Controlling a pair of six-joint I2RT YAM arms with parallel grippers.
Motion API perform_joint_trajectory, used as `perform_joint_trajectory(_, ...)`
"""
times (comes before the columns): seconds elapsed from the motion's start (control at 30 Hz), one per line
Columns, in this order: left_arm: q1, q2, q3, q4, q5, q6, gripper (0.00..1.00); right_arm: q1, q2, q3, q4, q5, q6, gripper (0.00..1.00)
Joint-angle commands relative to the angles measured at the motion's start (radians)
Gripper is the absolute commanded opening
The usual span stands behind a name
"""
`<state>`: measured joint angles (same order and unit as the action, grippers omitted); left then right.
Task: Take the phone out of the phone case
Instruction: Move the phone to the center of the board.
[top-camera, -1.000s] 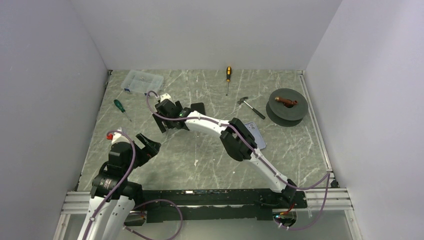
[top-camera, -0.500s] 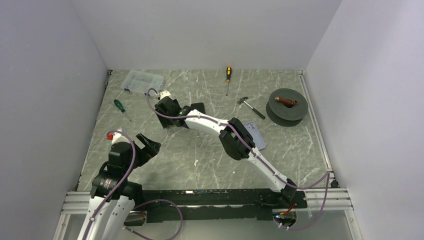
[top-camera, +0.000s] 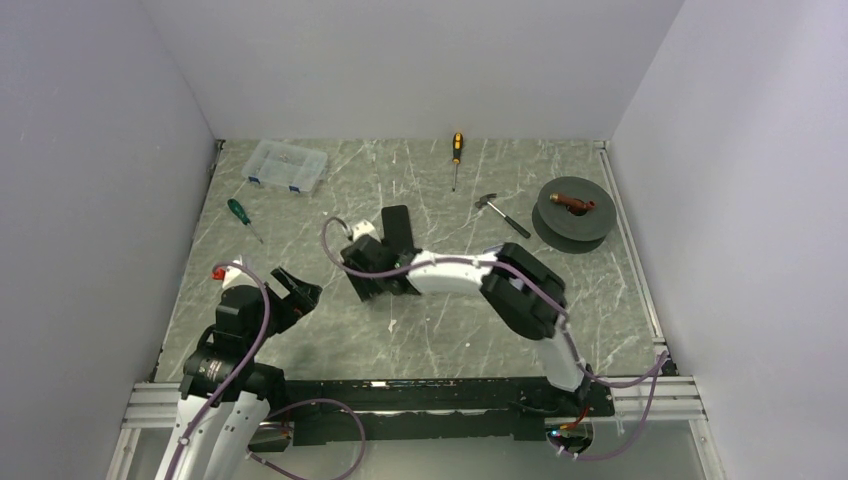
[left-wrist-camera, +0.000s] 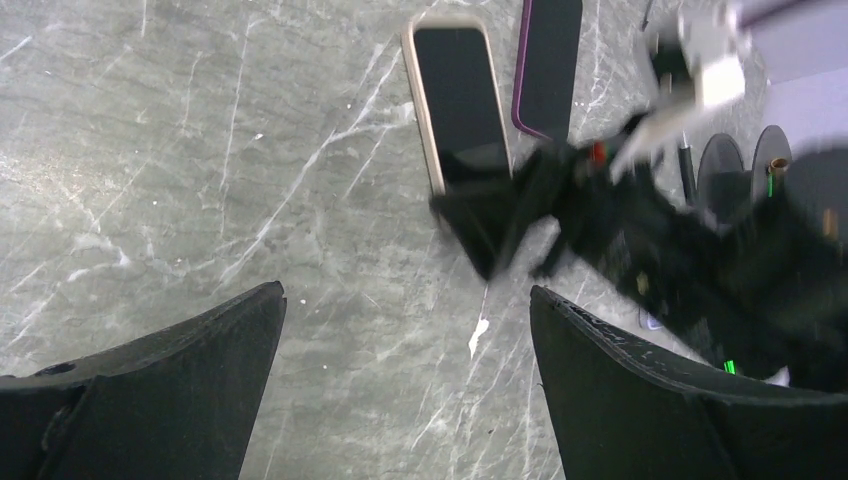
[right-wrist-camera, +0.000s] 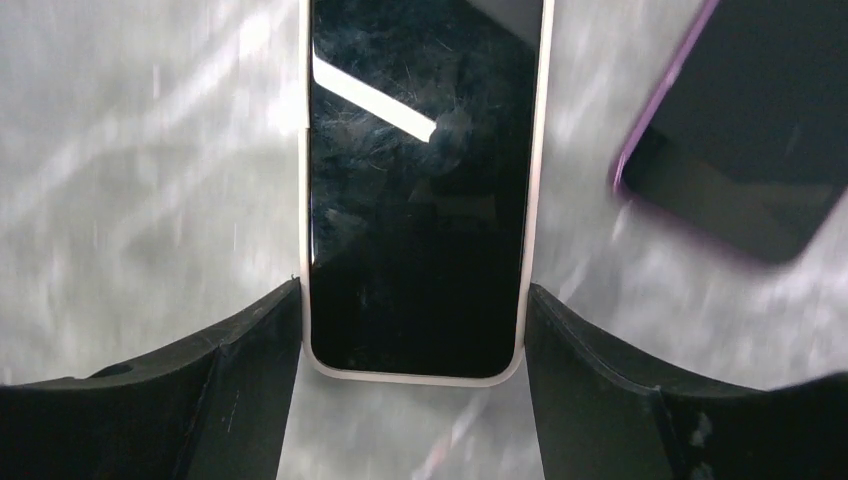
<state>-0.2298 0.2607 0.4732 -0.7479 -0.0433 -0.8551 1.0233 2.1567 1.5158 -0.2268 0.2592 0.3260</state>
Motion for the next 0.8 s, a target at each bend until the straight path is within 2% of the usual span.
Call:
perform_joint_trajectory(0.0,-0.003,-0.004,-0.003,0.02,-0.001,0.005,0.97,0.108,-0.197,-0.282,-0.043,0.022,0.117,0.4)
perform_joint_trajectory(0.1,-0.005,0.01,-0.006,0.038,0.03,0.017,0.95,0.168,-0.329,-0.466,-0.053,0.056,0.212,0.4)
perform_joint_trajectory(0.23,-0.018,0.023,-0.007,0.087,0.107,0.062,0.87,0.241,-0.518,-0.69,-0.058,0.092,0.363,0.41)
perform_joint_trajectory(0.3,-0.032,0.003,-0.019,0.109,0.13,0.064,0.85,0.266,-0.611,-0.771,-0.059,0.097,0.421,0.44)
perform_joint_trajectory(0.33,-0.038,-0.006,-0.031,0.126,0.151,0.06,0.85,0.274,-0.638,-0.798,-0.062,0.101,0.447,0.51)
perform_joint_trajectory(0.43,-0.051,0.022,-0.073,0.186,0.247,0.027,0.83,0.279,-0.701,-0.831,-0.077,0.115,0.482,0.82)
perform_joint_trajectory(0.47,-0.064,0.041,-0.087,0.202,0.268,0.015,0.81,0.28,-0.725,-0.83,-0.086,0.125,0.493,0.88)
perform_joint_trajectory(0.57,-0.174,0.087,-0.094,0.218,0.221,-0.023,0.81,0.281,-0.794,-0.832,-0.108,0.148,0.513,0.96)
perform_joint_trajectory(0.67,-0.345,0.126,-0.099,0.256,0.088,-0.083,0.79,0.279,-0.886,-0.86,-0.12,0.172,0.533,0.98)
perform_joint_trajectory(0.77,-0.486,0.223,-0.122,0.355,0.045,-0.15,0.79,0.279,-0.99,-0.924,-0.097,0.191,0.541,0.97)
